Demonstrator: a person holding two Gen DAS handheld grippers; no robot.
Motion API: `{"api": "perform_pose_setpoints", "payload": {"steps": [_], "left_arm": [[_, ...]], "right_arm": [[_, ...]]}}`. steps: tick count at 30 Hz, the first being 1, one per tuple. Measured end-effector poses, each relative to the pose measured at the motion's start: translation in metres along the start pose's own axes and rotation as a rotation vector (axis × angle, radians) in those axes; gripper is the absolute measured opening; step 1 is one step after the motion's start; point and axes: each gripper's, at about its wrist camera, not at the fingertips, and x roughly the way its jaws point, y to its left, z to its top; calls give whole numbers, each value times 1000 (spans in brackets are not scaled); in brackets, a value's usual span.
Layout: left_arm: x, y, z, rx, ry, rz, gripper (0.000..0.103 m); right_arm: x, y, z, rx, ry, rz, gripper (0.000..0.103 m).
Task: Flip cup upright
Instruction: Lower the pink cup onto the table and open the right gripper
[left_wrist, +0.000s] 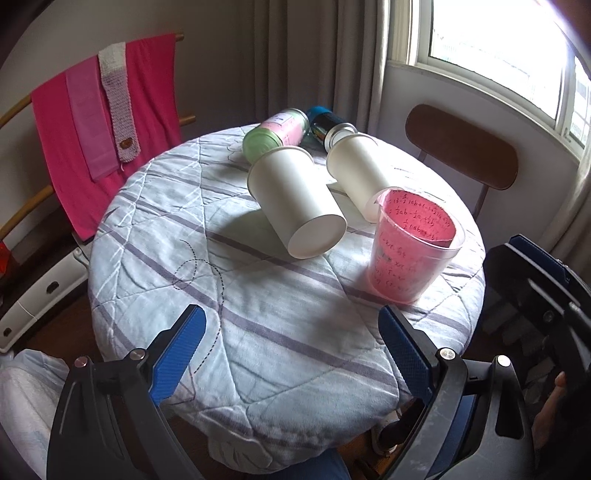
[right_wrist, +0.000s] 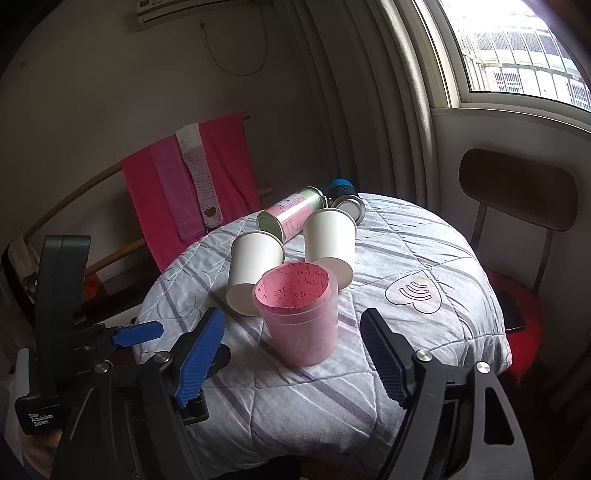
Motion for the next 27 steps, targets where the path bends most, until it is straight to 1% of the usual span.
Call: {"api": "perform_pose_setpoints", "payload": {"steps": [2,5,8,10,15,19,21,23,25,27], "left_arm": [[-11,1,2,-6,-17,-9,96],[-22,2,7,-13,-44,-8,100],[-29,3,15,-11,-64,1,100],[-30,3,21,-9,-59,3,100],[-32,1,36,-4,-66,1,101],[-31,-11,50,17,-86,3,101],[-26,-15,58,33,-83,5,101],[-23,-17,67,37,-84,6,101],[-16,-16,78,28,-67,8,102],[-9,-13,87,9,-53,14,102]], "right_arm": [[-7,-1,5,0,-4,2,78],[-15,-3,11,-3,-5,2,78],[-17,-8,24,0,22,6,78],[-16,-16,34,12,56,11,78],[2,-41,57,69,191,41,78],[15,-53,69,87,240,62,78],[23,-59,75,96,264,83,78],[35,-65,82,115,304,101,78],[49,-70,89,136,352,126,78],[67,-77,94,162,416,148,78]]}}
